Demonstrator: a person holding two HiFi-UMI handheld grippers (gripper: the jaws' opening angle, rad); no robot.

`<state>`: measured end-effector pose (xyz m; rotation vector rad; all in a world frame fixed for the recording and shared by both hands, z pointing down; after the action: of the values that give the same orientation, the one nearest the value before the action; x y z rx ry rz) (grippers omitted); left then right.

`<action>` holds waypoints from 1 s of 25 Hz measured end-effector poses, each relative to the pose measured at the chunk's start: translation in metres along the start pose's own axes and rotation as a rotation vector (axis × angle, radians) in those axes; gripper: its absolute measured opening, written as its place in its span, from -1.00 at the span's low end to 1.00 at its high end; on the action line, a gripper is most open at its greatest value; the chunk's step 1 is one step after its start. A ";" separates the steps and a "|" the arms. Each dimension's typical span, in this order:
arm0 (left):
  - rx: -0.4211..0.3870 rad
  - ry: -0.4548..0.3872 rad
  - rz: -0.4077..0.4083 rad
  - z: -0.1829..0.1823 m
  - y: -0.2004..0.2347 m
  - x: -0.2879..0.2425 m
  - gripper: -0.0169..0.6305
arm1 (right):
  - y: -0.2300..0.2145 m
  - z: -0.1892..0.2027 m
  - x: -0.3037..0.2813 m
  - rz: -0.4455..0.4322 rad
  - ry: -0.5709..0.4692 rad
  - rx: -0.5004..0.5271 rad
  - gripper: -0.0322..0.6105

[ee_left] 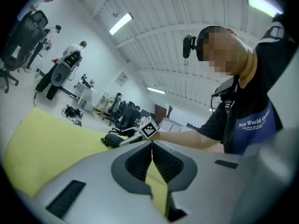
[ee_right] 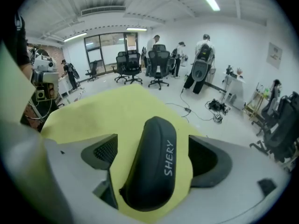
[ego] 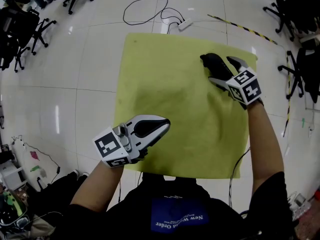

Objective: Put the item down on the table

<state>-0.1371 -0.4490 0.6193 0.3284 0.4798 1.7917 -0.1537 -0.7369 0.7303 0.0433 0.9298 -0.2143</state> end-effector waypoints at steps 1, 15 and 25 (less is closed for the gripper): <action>-0.005 -0.004 -0.004 -0.003 -0.003 0.003 -0.93 | 0.003 -0.004 0.012 0.009 -0.042 -0.014 0.49; -0.192 -0.156 -0.045 -0.136 -0.107 0.072 -0.93 | 0.126 -0.105 0.304 -0.186 -0.883 -0.198 -0.85; -0.246 -0.186 -0.050 -0.154 -0.191 0.111 -0.93 | 0.242 -0.064 0.366 -0.280 -0.894 -0.292 -0.93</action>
<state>-0.0759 -0.3225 0.3890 0.3045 0.1324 1.7295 0.0563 -0.5526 0.3868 -0.4266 0.0623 -0.3171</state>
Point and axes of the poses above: the fingertips, and each gripper's own axes: x backward along the fingers, y to its left, z out of its underside, the point moved 4 cm from there along x, backward along the fingers, and after that the axes turned 5 degrees about -x, right-handed, at the moved point
